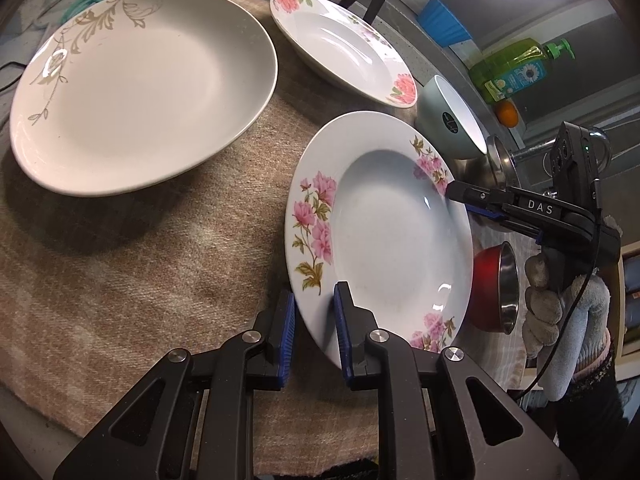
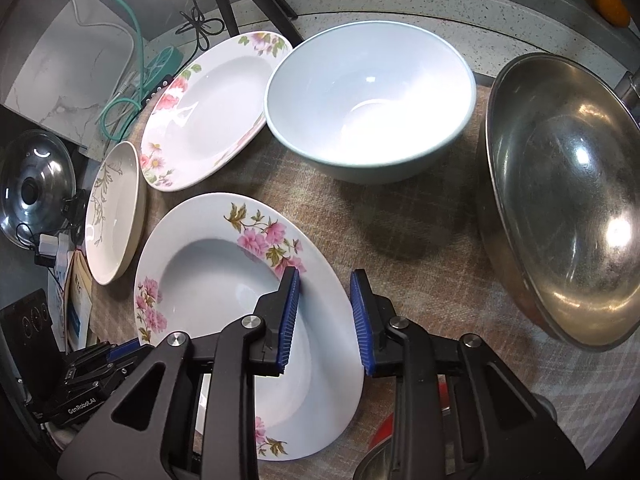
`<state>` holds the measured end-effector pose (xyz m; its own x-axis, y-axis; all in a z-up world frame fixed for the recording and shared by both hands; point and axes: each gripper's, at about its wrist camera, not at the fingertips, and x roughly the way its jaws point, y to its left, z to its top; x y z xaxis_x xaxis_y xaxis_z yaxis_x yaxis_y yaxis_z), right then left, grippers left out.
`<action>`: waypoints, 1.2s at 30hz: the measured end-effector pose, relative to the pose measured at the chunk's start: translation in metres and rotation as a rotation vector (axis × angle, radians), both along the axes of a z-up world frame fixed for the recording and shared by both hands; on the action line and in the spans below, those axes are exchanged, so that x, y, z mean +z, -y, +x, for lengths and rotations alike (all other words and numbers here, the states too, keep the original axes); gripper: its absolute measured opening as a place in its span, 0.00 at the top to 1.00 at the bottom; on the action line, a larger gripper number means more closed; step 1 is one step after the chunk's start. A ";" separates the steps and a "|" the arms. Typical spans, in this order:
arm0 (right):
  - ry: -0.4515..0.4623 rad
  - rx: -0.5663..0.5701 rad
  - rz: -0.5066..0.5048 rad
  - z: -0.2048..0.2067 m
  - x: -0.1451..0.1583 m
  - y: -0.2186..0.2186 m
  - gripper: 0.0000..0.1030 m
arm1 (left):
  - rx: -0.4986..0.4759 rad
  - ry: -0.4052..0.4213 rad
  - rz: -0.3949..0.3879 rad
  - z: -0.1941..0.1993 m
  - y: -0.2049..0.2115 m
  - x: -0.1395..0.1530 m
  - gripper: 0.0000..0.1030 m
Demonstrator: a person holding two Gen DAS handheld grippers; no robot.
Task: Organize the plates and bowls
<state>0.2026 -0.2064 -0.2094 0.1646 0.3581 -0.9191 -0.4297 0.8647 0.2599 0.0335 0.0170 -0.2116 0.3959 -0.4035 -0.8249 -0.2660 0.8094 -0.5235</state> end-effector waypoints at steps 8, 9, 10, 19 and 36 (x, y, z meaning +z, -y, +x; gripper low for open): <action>-0.012 0.015 -0.008 -0.014 -0.005 -0.001 0.73 | 0.000 -0.004 0.010 -0.009 -0.001 0.001 0.83; -0.012 0.019 -0.010 -0.015 -0.005 -0.001 0.73 | 0.001 -0.004 0.011 -0.009 -0.001 0.002 0.83; -0.011 0.022 -0.012 -0.017 -0.005 -0.002 0.73 | 0.002 -0.005 0.013 -0.009 0.000 0.002 0.83; -0.003 0.055 -0.032 -0.027 -0.005 -0.007 0.73 | 0.013 -0.014 0.012 -0.018 -0.001 0.001 0.83; 0.013 0.094 -0.070 -0.048 -0.005 -0.011 0.71 | 0.018 -0.024 0.012 -0.030 0.002 0.000 0.83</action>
<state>0.1550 -0.1950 -0.2148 0.1449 0.3077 -0.9404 -0.5129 0.8361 0.1946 0.0035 0.0154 -0.2119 0.3833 -0.3868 -0.8388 -0.2927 0.8104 -0.5075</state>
